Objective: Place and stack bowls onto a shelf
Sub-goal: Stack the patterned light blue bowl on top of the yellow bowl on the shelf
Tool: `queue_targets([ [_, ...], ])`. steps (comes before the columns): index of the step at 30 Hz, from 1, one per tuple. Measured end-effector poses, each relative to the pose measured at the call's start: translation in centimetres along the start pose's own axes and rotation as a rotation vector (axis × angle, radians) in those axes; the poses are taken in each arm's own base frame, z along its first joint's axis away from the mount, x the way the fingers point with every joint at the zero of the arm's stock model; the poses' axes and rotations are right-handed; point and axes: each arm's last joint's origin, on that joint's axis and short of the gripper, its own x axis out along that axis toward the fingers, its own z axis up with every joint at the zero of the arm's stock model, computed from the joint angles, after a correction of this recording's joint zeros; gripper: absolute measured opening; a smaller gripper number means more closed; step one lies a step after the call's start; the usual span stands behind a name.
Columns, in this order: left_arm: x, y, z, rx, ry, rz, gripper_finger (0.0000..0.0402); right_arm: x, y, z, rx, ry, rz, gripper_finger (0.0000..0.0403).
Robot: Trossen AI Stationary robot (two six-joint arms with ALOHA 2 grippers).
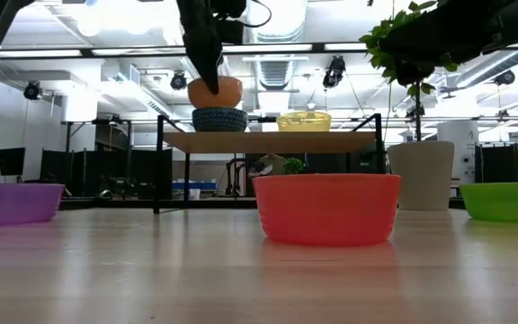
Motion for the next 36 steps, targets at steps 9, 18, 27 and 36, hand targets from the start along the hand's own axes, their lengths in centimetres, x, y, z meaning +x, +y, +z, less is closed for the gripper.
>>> queue_targets([
  [9, 1.6, -0.1, -0.1, -0.002, 0.008, -0.001, 0.001, 0.0, 0.0, 0.0, -0.002, 0.0, 0.0, 0.0057],
  [18, 2.3, -0.1, 0.2, -0.009, -0.017, 0.018, 0.0029, 0.0, 0.0, 0.0, -0.002, 0.0, 0.0, 0.0057],
  [27, 2.3, 0.1, 0.2, -0.027, -0.015, 0.051, 0.007, 0.0, 0.0, 0.0, -0.002, 0.0, 0.0, 0.0057],
  [36, 1.0, 0.1, 0.4, -0.041, -0.029, 0.054, 0.0145, 0.0, 0.0, 0.0, 0.001, 0.0, -0.001, 0.0057],
])
